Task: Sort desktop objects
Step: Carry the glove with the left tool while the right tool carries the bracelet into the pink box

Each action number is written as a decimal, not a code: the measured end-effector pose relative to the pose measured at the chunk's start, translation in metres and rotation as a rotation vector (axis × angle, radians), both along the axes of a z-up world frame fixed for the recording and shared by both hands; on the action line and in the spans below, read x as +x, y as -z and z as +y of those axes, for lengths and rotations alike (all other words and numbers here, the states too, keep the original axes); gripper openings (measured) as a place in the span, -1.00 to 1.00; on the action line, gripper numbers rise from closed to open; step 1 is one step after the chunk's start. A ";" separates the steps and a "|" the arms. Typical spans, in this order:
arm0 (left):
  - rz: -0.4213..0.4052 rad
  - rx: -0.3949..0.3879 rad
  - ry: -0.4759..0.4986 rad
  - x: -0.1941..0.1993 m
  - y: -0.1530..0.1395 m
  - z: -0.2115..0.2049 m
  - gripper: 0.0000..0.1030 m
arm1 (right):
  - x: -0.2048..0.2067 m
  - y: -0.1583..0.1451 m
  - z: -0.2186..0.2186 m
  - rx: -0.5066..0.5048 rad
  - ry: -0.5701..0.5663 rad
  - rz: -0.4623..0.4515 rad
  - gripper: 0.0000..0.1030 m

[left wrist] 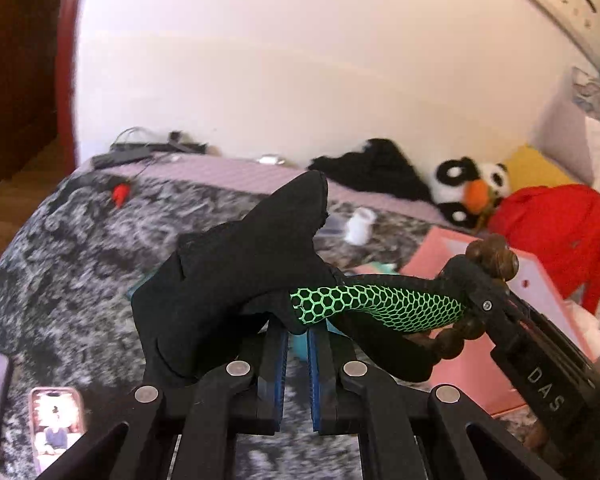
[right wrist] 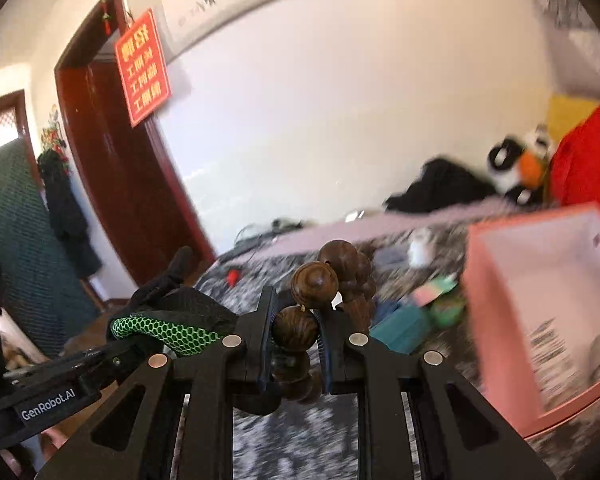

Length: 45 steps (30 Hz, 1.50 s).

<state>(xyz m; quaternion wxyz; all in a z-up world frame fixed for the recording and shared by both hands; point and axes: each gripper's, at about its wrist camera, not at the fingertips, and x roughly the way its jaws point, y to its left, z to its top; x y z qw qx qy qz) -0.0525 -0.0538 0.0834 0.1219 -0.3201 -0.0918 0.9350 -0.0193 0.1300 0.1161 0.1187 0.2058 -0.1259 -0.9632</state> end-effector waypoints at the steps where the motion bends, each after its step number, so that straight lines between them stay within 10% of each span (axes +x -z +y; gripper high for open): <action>1: 0.004 0.000 0.013 0.000 -0.002 0.008 -0.91 | 0.005 -0.004 0.005 0.014 0.018 0.015 -0.62; 25: -0.014 0.043 0.394 -0.030 0.004 0.230 -0.91 | 0.040 -0.012 0.208 0.090 0.484 0.048 -0.61; 43: -0.146 -0.050 0.532 -0.091 0.068 0.350 -0.89 | -0.013 0.062 0.324 -0.093 0.561 -0.248 -0.61; 45: -0.167 -0.073 0.552 -0.093 0.073 0.354 -0.65 | -0.021 0.069 0.328 -0.088 0.561 -0.284 -0.61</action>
